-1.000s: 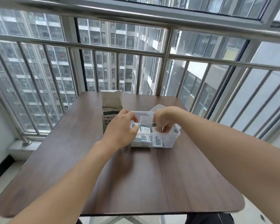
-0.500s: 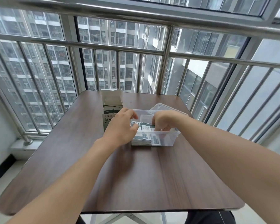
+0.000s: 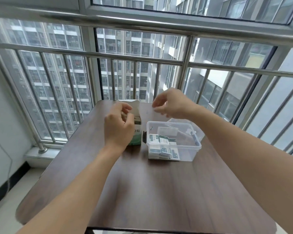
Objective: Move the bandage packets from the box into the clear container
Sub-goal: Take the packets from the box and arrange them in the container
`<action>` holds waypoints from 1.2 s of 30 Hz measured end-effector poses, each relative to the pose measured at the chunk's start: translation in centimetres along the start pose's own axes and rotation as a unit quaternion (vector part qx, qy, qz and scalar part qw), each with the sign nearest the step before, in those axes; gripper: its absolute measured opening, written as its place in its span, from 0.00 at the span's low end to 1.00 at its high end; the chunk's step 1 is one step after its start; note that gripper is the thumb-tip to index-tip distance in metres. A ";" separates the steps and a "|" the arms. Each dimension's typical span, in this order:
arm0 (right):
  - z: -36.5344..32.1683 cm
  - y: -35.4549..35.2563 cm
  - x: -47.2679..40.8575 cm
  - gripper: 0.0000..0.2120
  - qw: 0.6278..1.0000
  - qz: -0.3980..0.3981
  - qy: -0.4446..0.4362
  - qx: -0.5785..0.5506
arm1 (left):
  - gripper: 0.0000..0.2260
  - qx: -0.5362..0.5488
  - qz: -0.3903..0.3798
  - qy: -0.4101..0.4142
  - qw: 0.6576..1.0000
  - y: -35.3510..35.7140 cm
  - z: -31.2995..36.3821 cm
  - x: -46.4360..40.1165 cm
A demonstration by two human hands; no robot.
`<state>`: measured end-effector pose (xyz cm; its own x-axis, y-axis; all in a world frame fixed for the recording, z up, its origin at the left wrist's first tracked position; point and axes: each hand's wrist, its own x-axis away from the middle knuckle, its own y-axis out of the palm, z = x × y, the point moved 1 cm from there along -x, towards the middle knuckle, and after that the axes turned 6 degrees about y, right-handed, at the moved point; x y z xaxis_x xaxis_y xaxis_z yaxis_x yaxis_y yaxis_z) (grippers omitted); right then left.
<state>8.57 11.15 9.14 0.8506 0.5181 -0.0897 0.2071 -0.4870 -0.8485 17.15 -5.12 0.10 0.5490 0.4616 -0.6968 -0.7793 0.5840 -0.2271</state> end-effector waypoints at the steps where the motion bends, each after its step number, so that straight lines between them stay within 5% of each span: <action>1: -1.4 0.0 0.0 0.05 0.999 0.019 -0.047 -0.011 | 0.06 0.009 0.040 -0.039 0.998 -0.5 -0.6 -0.3; 3: -3.5 0.6 -0.3 0.05 0.994 0.022 -0.103 0.000 | 0.07 0.008 0.061 -0.130 0.990 -1.1 -2.0 -0.8; 9: -5.7 5.5 -3.6 0.09 0.961 -0.016 -0.117 0.250 | 0.28 0.123 -0.098 -0.292 0.943 -0.6 -5.1 -0.9; 13: -6.0 7.3 -4.4 0.08 0.932 -0.012 -0.099 0.348 | 0.37 0.149 -0.170 -0.279 0.933 0.4 -4.8 -0.6; 16: -5.9 7.8 -4.7 0.08 0.944 -0.009 -0.089 0.317 | 0.28 0.156 -0.179 -0.268 0.934 0.6 -5.1 -0.3; 22: -4.6 8.5 -5.1 0.12 0.960 0.020 -0.100 0.262 | 0.33 0.157 -0.191 -0.258 0.934 0.0 -5.8 -0.2; 36: -3.9 8.8 -4.4 0.03 0.963 0.029 -0.124 0.239 | 0.27 0.138 -0.177 -0.250 0.942 0.2 -5.2 -0.2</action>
<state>8.50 1.86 4.08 0.7007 0.6800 -0.2161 -0.1335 -0.1726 -0.9759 15.31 -8.55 -3.29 0.8869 0.4219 -0.1882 -0.4506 0.8797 -0.1517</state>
